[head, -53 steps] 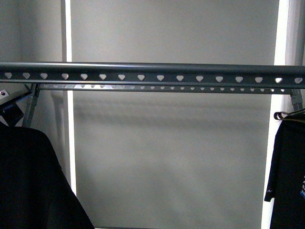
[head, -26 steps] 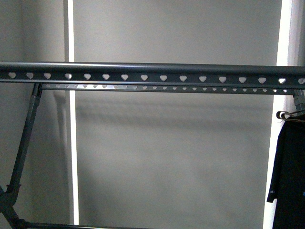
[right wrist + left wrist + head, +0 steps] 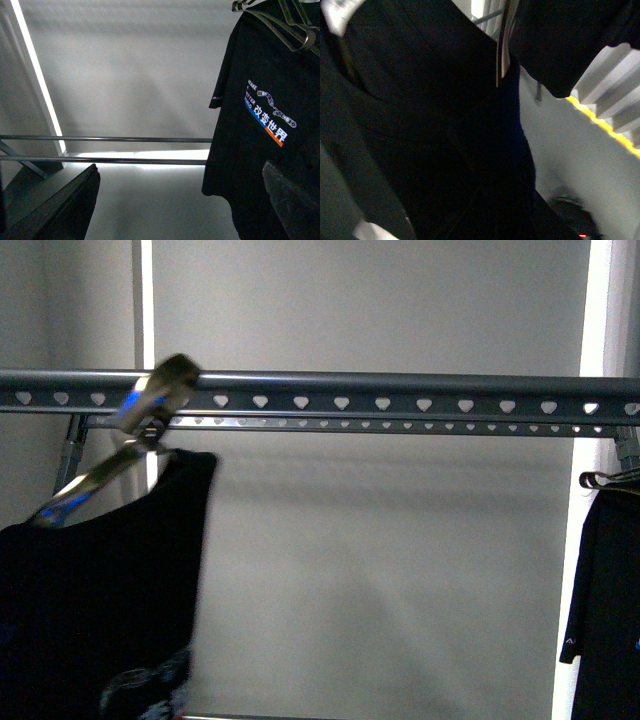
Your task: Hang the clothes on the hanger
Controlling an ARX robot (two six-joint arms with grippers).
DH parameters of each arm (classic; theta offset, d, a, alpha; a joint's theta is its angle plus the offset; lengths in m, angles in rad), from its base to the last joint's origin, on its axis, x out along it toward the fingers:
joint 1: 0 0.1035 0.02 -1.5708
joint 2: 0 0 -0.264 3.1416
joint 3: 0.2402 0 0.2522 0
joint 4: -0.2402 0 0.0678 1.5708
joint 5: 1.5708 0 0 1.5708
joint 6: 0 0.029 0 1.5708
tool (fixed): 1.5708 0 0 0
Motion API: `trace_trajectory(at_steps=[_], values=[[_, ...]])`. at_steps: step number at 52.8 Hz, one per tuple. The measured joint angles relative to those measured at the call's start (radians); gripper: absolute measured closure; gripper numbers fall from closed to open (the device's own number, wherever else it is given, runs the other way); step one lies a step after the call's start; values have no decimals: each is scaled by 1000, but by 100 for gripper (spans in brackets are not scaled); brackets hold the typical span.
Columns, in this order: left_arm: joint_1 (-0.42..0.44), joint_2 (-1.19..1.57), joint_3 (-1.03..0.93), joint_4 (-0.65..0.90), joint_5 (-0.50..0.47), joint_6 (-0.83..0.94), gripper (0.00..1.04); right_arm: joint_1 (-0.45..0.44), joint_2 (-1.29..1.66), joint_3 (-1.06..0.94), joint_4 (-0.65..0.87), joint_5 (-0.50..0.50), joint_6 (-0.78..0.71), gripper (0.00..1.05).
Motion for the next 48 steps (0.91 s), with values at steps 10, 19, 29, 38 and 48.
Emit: trace_trajectory(at_steps=[10, 19, 29, 38, 48], values=[[-68, 143, 183, 14, 22, 465, 101, 0, 0, 0, 0, 0, 0, 7], [-159, 207, 275, 49, -35, 853, 101, 0, 0, 0, 0, 0, 0, 7], [-244, 259, 357, 53, -53, 1015, 101, 0, 0, 0, 0, 0, 0, 7], [-343, 313, 423, 59, -78, 1129, 101, 0, 0, 0, 0, 0, 0, 7], [-390, 332, 424, 139, -93, 1142, 101, 0, 0, 0, 0, 0, 0, 7]])
